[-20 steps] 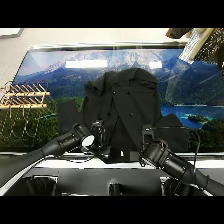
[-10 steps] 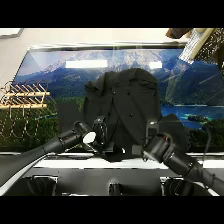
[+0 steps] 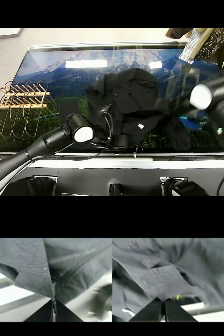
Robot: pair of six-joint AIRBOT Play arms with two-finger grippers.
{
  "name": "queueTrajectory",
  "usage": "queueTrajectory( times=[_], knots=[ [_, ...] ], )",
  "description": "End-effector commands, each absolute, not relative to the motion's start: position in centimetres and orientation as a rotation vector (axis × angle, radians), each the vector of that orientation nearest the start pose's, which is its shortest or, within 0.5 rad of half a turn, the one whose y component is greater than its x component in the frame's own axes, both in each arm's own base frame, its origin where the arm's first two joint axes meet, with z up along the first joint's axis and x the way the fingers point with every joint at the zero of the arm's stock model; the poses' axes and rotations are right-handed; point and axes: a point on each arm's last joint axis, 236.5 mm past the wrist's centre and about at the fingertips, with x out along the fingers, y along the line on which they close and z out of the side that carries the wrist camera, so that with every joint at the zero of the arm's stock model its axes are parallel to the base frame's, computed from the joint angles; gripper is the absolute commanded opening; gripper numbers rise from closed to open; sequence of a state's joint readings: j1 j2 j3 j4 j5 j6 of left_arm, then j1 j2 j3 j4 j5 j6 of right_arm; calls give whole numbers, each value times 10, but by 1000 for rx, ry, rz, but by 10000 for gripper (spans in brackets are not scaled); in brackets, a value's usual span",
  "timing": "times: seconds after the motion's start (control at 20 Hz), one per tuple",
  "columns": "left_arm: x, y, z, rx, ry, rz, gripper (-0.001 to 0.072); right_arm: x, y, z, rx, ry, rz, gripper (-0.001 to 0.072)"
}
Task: Fold the clothes and pants, and hang the long-sleeved shirts on hangers.
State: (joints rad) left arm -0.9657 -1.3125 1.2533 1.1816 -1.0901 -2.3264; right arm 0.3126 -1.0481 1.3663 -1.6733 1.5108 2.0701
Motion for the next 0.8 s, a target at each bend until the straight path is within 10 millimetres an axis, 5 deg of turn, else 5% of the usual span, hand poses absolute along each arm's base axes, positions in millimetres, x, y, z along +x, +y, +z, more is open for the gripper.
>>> queueTrajectory(
  times=[0.0,0.25,0.35,0.6,0.75],
  knots=[
    [156,-439,93,-511,1516,-622,18,361,77,197,100,1089,19,26],
    [131,-472,132,-591,1525,-746,18,390,116,258,177,991,163,26],
    [132,-485,135,-659,1531,-757,18,393,119,260,180,985,174,26],
    [143,-509,80,-679,1596,-672,18,396,86,211,40,1096,55,26],
    [148,-516,44,-644,1625,-652,18,389,78,158,-11,1219,21,26]
  ],
)
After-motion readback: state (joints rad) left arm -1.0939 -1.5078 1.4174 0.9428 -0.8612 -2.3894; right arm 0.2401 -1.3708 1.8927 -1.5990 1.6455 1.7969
